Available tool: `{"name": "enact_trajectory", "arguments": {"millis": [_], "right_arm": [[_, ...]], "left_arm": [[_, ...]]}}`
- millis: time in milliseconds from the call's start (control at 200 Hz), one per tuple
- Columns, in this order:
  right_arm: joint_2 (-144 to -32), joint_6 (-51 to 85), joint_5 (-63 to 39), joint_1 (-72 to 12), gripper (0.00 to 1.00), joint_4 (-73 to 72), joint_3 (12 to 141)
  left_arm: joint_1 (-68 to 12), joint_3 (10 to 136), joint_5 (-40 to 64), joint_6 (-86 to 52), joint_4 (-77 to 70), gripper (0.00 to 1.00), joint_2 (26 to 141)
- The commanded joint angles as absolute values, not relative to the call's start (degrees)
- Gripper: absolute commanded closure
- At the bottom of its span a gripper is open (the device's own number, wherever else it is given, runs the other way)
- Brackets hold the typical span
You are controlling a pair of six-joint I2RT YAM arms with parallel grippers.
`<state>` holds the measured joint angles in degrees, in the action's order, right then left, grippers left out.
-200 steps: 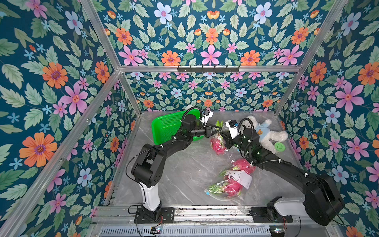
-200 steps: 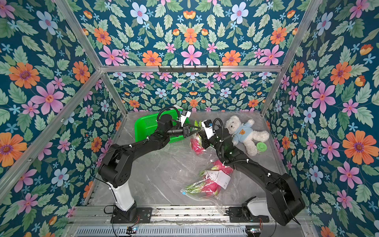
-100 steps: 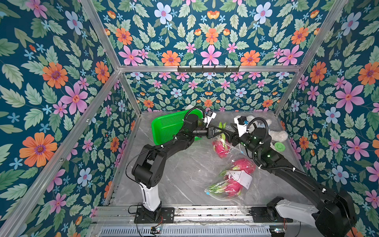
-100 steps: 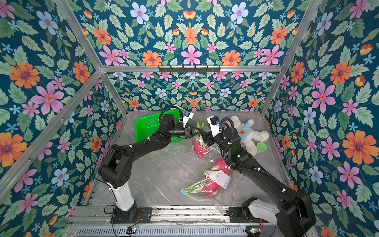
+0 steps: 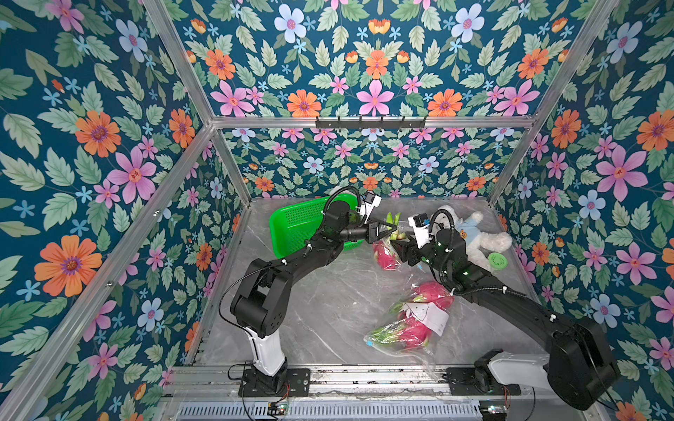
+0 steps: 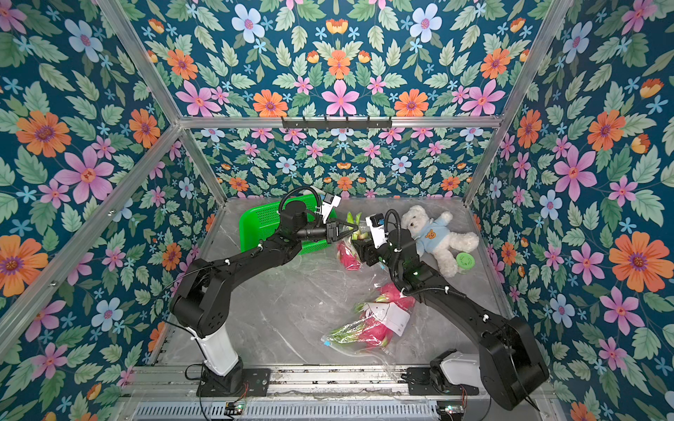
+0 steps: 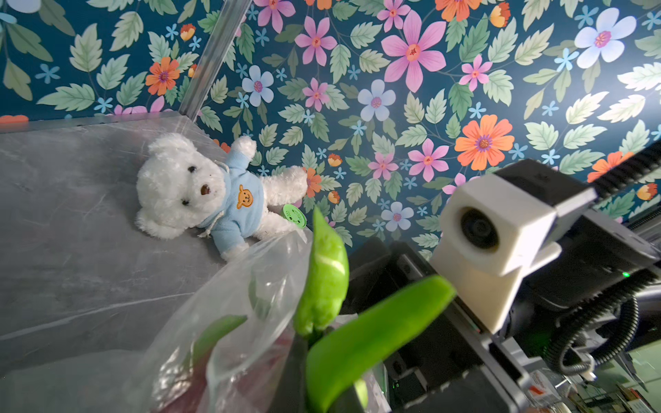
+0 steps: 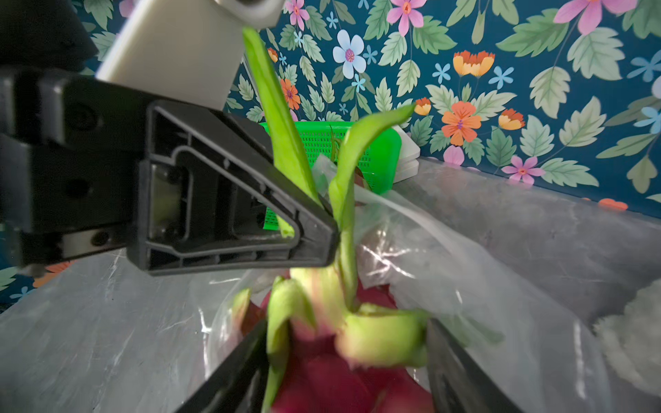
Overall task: Open the zip-top bag and take out the dragon fruit
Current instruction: Pick up the dragon fruit from the zipper food storage bag.
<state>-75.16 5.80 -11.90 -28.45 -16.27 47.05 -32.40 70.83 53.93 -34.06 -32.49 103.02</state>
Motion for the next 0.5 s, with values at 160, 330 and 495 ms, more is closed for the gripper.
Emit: {"name": "enact_trajectory", "arguments": {"millis": [160,330,495], "right_arm": [[-80.1,10.8,-21.2,-28.7,0.21,-13.2,49.4],[-81.6,10.9,-20.5,-28.6,0.2,-12.5,49.3],[-82.2,11.1,-19.1,-28.6,0.2,-16.4,49.6]], "left_arm": [[-32.3,69.7,48.2,-35.1,-40.3,1.0,101.5],[-31.4,68.0,46.6,-40.5,-48.3,1.0,101.9],[-31.2,67.9,49.5,-47.2,-56.5,1.0,103.7]]}}
